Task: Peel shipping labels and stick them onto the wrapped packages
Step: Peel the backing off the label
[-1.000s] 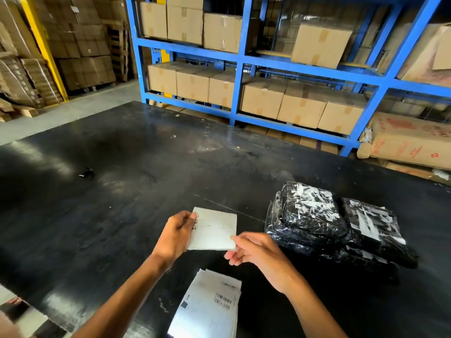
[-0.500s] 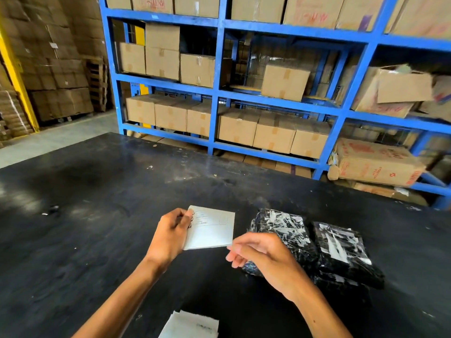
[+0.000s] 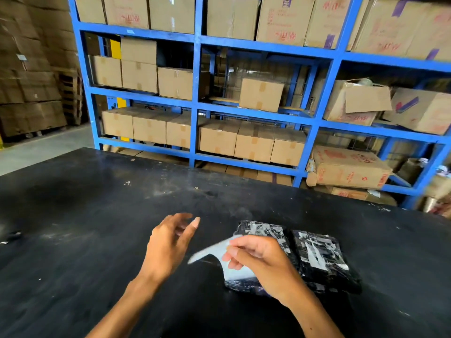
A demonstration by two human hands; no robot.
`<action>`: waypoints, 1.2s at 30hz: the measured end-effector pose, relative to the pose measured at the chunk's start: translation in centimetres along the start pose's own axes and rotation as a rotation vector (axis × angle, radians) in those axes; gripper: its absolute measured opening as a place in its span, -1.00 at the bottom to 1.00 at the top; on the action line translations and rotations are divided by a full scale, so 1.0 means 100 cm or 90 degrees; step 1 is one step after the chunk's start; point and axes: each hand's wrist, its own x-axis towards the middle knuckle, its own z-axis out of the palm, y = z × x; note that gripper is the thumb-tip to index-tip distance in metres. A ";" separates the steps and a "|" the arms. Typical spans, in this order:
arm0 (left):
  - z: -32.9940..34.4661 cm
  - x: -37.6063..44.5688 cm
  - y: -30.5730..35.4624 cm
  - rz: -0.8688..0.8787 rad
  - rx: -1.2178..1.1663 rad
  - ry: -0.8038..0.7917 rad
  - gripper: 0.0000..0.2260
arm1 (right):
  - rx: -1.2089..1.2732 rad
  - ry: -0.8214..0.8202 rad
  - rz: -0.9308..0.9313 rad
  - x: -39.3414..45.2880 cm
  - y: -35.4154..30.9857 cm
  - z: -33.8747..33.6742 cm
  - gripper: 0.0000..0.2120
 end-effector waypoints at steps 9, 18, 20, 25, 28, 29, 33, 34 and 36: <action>0.014 -0.012 0.049 0.065 -0.290 -0.267 -0.80 | -0.016 0.031 0.002 0.007 -0.009 -0.013 -0.86; 0.048 0.003 0.005 -0.189 -0.292 -0.161 -0.67 | 0.565 0.255 0.098 0.004 -0.004 -0.013 -0.81; 0.056 0.005 -0.021 -0.209 -0.228 -0.124 -0.64 | 0.611 0.287 0.072 0.006 -0.009 -0.021 -0.86; 0.065 -0.003 -0.068 -0.262 -0.116 -0.116 -0.66 | 0.621 0.397 0.022 0.010 -0.016 -0.041 -0.82; 0.063 -0.004 -0.083 -0.317 -0.009 -0.083 -0.74 | 0.681 0.441 -0.008 0.007 -0.018 -0.048 -0.82; 0.061 -0.005 -0.088 -0.337 0.007 -0.066 -0.75 | 0.691 0.446 -0.025 0.006 -0.019 -0.052 -0.83; 0.057 -0.009 -0.087 -0.331 -0.023 -0.007 -0.71 | 0.406 0.431 0.005 0.008 -0.015 -0.064 -0.82; 0.057 -0.008 -0.081 -0.313 -0.047 0.009 -0.69 | 0.268 0.405 0.045 0.008 -0.009 -0.064 -0.82; 0.057 -0.004 -0.064 -0.269 -0.077 0.028 -0.64 | 0.075 0.316 0.135 0.004 0.007 -0.057 -0.83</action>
